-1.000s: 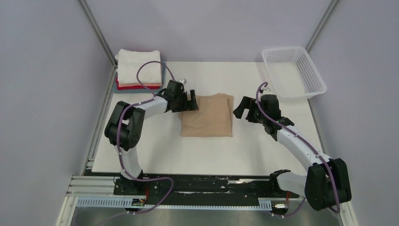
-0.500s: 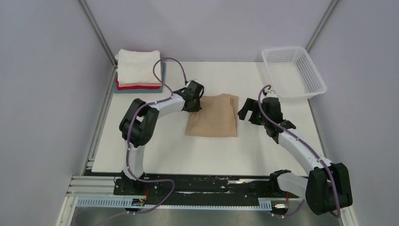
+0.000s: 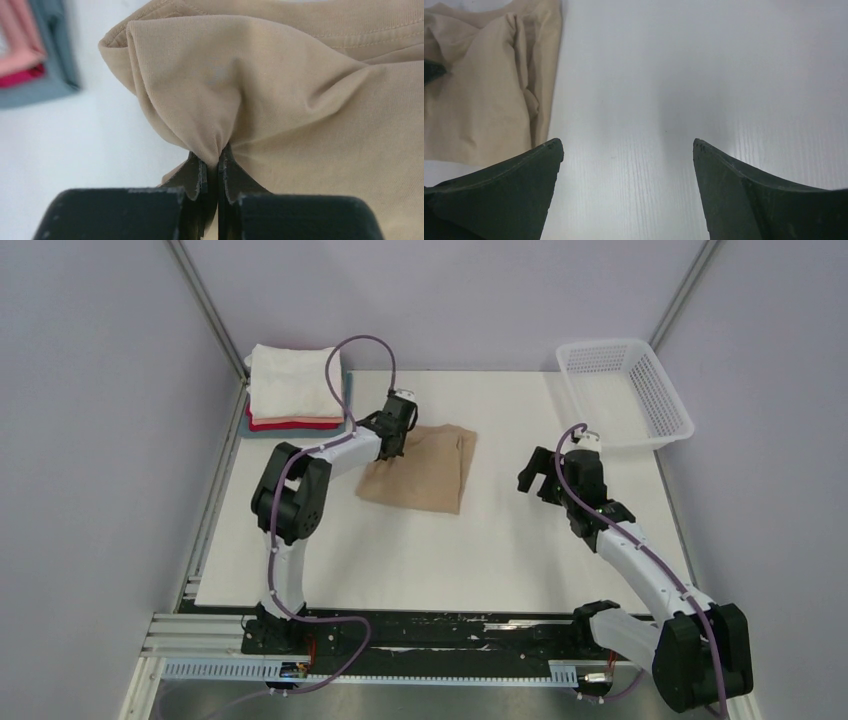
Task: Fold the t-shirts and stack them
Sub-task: Put the neatly folded tshirt into the corner of the board with the left arm
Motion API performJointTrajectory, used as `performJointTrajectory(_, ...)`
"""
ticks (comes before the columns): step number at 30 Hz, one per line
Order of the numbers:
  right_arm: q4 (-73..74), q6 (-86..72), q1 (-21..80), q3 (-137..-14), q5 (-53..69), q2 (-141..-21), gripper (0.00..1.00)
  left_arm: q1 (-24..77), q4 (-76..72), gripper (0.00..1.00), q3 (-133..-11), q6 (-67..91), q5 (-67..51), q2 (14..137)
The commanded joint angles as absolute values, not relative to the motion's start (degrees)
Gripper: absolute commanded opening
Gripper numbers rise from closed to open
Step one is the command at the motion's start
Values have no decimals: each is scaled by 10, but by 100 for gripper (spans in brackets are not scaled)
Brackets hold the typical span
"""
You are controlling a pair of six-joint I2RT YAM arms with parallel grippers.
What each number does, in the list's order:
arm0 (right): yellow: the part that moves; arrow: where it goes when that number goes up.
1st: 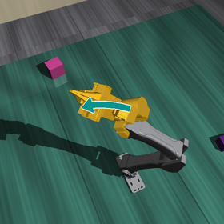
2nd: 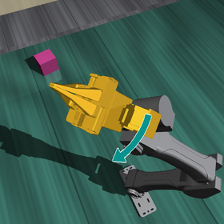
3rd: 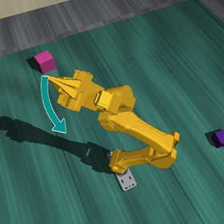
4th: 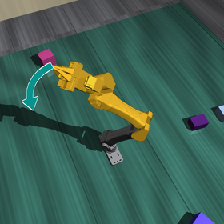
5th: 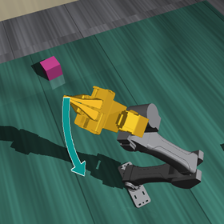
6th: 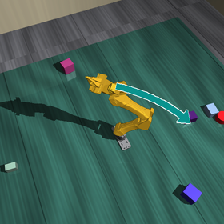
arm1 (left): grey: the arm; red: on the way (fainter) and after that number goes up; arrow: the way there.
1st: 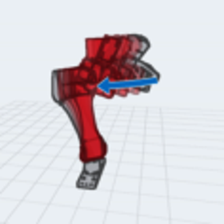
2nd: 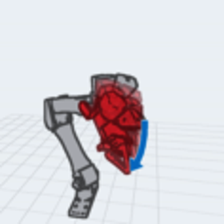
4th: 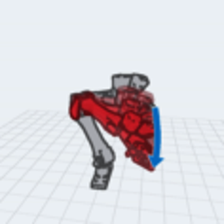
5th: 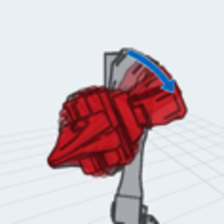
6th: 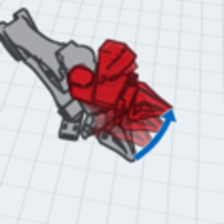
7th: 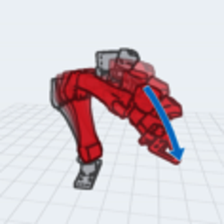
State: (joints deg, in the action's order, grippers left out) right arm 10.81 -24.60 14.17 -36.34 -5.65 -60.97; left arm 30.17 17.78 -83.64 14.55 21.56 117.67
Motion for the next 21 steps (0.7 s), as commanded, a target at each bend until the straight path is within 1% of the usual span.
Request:
performJointTrajectory(1,91,-232,140,-361,-80,-611,100,269,55,0,-858,-67,267,1138)
performJointTrajectory(6,86,-231,140,-362,-96,-623,100,223,28,0,-912,-145,283,1141)
performJointTrajectory(11,78,-226,140,-366,-100,-644,100,179,4,0,-943,-200,263,1139)
performJointTrajectory(14,76,-224,139,-367,-108,-656,100,168,-30,0,-960,-246,257,1137)
performJointTrajectory(21,74,-221,140,-370,-126,-671,100,153,-29,0,-1028,-320,246,1143)
